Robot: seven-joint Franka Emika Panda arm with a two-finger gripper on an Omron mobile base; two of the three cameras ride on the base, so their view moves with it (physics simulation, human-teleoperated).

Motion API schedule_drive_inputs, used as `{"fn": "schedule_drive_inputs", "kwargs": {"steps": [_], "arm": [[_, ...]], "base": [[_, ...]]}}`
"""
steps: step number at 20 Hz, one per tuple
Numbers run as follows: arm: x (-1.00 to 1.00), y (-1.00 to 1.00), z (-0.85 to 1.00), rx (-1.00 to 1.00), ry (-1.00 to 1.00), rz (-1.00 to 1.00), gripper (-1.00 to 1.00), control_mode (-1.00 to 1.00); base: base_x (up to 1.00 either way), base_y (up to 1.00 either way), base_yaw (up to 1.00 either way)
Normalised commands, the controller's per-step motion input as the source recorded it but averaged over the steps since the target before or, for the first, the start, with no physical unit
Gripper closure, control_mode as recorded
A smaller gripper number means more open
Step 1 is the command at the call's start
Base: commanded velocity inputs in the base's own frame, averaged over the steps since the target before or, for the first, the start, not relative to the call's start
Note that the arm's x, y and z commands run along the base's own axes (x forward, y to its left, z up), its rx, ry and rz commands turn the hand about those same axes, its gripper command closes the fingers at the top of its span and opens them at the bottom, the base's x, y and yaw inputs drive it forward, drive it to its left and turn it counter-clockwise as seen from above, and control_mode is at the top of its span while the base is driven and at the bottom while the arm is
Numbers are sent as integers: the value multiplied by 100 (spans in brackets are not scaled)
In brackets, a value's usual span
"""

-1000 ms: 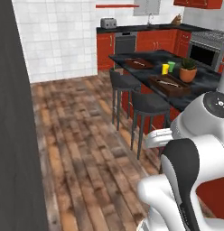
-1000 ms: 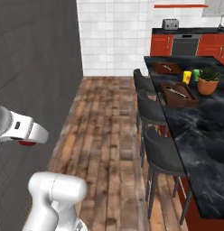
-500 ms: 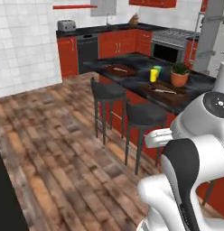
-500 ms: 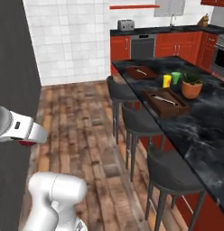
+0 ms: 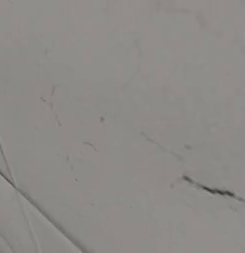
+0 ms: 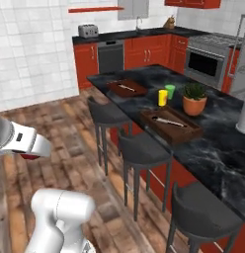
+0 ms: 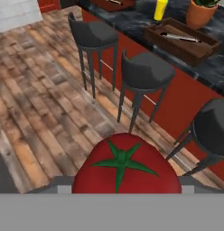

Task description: Gather the bell pepper and tomato from the fridge and place them on a tray on the dining counter. Then gather the chicken drumsticks from the fridge and place them on the other tray.

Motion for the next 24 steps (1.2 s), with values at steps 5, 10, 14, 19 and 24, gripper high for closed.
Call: {"fn": "schedule_drive_inputs", "kwargs": {"steps": [5, 10, 14, 19, 24], "arm": [[0, 0, 0, 0, 0, 0, 100, 100], [0, 0, 0, 0, 0, 0, 100, 100], [0, 0, 0, 0, 0, 0, 100, 100], [0, 0, 0, 0, 0, 0, 100, 100], [0, 0, 0, 0, 0, 0, 100, 100]], "base": [[69, 80, -44], [35, 96, -39], [29, 100, -37], [42, 96, -39], [48, 89, -41]]}}
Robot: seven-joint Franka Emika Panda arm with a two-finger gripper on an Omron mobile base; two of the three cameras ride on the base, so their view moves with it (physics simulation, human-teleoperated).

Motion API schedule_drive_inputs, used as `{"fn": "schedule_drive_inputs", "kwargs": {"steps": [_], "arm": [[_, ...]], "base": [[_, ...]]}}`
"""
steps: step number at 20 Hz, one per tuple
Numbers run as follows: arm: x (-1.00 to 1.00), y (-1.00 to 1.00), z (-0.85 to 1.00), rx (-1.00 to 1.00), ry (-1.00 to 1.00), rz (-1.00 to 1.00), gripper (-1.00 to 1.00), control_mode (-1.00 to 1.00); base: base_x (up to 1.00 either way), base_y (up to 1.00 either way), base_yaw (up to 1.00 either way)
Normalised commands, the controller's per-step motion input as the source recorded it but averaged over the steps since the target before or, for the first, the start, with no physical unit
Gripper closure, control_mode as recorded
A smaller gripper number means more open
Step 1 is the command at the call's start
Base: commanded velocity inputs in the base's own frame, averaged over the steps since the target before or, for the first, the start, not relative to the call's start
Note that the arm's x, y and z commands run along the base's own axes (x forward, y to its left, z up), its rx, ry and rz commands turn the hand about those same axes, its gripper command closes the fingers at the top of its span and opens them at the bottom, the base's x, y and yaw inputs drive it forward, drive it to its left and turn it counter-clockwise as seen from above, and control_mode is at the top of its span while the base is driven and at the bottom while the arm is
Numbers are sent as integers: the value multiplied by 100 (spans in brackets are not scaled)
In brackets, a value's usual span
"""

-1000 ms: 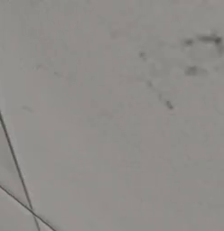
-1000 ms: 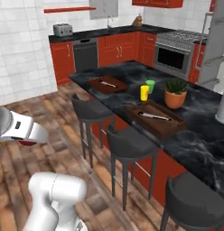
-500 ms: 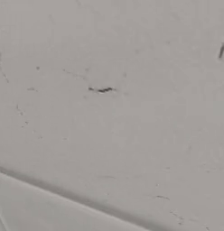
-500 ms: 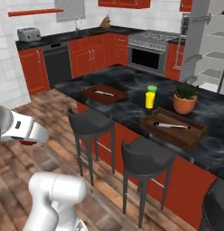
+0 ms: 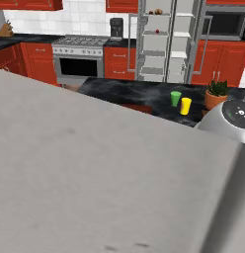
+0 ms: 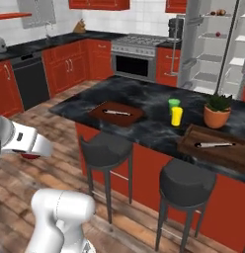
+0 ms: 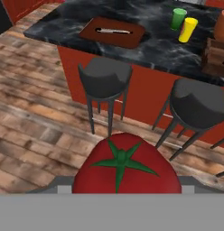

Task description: Gather the bell pepper and tomato from the fridge and place them on a tray on the dining counter. Then gather the chicken drumsticks from the fridge and place them on the other tray.

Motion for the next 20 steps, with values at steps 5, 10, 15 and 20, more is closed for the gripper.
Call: {"fn": "schedule_drive_inputs", "kwargs": {"steps": [5, 10, 15, 20], "arm": [[0, 0, 0, 0, 0, 0, 100, 100], [0, 0, 0, 0, 0, 0, 100, 100], [0, 0, 0, 0, 0, 0, 100, 100], [0, 0, 0, 0, 0, 0, 100, 100]], "base": [[40, 85, -39], [67, 44, -32], [74, 18, -23], [72, 11, -17]]}}
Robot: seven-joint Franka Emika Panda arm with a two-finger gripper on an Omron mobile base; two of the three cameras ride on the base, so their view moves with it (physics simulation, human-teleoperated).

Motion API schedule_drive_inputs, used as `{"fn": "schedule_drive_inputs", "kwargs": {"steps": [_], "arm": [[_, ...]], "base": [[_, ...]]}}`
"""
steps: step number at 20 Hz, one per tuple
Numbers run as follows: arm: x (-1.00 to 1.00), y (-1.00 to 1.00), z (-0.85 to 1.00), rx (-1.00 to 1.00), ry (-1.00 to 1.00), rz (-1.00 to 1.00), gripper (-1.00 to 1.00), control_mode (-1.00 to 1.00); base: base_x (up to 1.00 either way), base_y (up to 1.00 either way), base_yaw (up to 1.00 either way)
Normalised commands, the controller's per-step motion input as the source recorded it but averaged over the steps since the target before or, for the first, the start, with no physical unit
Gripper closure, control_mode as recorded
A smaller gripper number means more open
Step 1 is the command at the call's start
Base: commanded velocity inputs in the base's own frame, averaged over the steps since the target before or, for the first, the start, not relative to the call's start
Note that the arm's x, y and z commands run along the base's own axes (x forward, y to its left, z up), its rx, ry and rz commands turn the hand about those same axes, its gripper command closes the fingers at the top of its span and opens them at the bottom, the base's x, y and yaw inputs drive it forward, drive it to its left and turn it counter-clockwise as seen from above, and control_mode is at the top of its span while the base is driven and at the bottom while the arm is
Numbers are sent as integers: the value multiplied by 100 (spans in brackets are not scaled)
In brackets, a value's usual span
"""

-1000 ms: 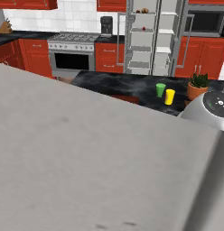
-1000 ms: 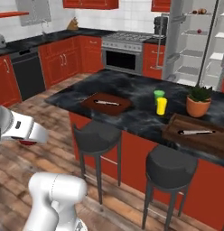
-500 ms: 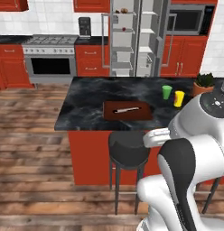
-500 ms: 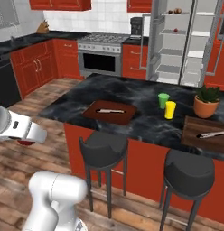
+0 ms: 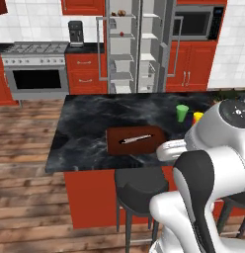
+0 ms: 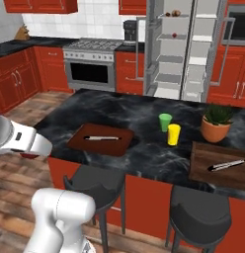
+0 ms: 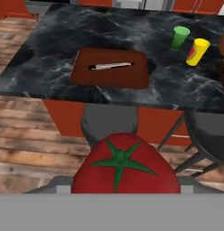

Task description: Gather the bell pepper and tomato from the fridge and place them on a tray on the dining counter. Then gather the chicken drumsticks from the fridge and place them on the other tray.

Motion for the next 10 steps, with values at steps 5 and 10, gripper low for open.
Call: {"fn": "schedule_drive_inputs", "kwargs": {"steps": [5, 10], "arm": [[60, 5, 0, 1, 0, -10, 100, -100], [100, 9, -5, 4, 3, -11, 100, -100]], "base": [[34, 5, -6], [0, 0, 0]]}}
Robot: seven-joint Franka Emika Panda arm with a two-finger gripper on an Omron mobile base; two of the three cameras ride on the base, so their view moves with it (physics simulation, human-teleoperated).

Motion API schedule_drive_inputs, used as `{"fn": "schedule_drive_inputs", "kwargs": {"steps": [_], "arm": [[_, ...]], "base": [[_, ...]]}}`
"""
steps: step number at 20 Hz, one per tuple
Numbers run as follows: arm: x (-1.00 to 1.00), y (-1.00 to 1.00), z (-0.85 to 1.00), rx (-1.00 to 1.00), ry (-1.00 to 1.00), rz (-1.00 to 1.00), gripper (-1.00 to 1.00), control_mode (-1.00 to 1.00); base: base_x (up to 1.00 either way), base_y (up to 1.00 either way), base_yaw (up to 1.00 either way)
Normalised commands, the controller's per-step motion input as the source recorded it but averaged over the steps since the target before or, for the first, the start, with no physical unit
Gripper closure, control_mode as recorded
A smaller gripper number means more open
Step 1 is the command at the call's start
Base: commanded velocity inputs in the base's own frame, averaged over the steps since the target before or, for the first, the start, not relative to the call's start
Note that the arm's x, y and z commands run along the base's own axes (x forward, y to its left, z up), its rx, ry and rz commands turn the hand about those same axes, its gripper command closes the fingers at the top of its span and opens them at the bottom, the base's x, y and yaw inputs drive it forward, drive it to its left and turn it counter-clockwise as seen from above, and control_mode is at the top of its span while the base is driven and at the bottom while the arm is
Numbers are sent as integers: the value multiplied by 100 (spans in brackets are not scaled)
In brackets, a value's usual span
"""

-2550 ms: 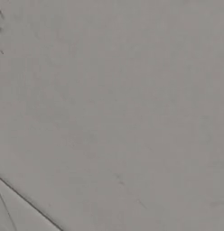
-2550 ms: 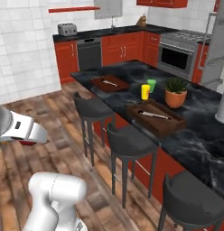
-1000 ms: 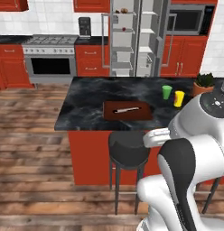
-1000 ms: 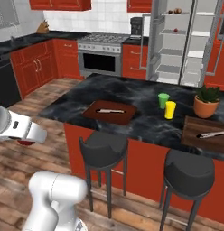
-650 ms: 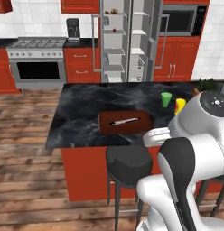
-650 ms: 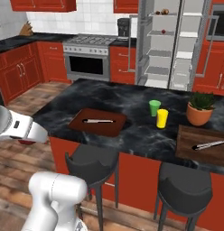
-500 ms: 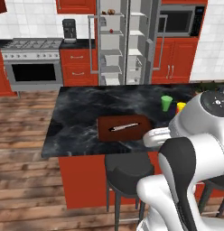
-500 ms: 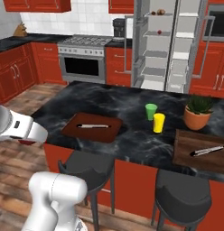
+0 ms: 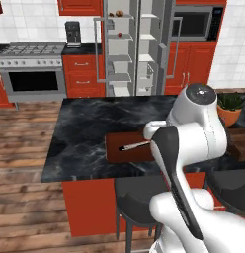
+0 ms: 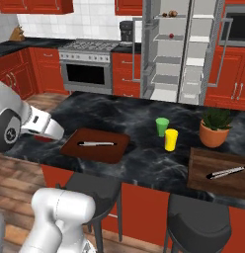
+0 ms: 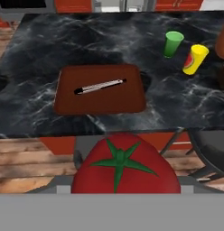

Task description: Gather the bell pepper and tomato from the fridge and place them on a tray on the dining counter. Then gather the chicken drumsticks from the fridge and place them on the other tray.

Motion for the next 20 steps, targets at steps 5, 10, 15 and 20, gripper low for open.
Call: {"fn": "schedule_drive_inputs", "kwargs": {"steps": [5, 10, 15, 20], "arm": [[100, 22, -32, 3, 5, -2, 100, -100], [94, 16, -64, 2, 7, 0, 100, -100], [73, 13, -71, 0, 6, 0, 100, -100], [56, 3, -64, 0, 0, 0, 100, -100]], "base": [[0, 0, 0], [0, 0, 0], [0, 0, 0], [0, 0, 0]]}}
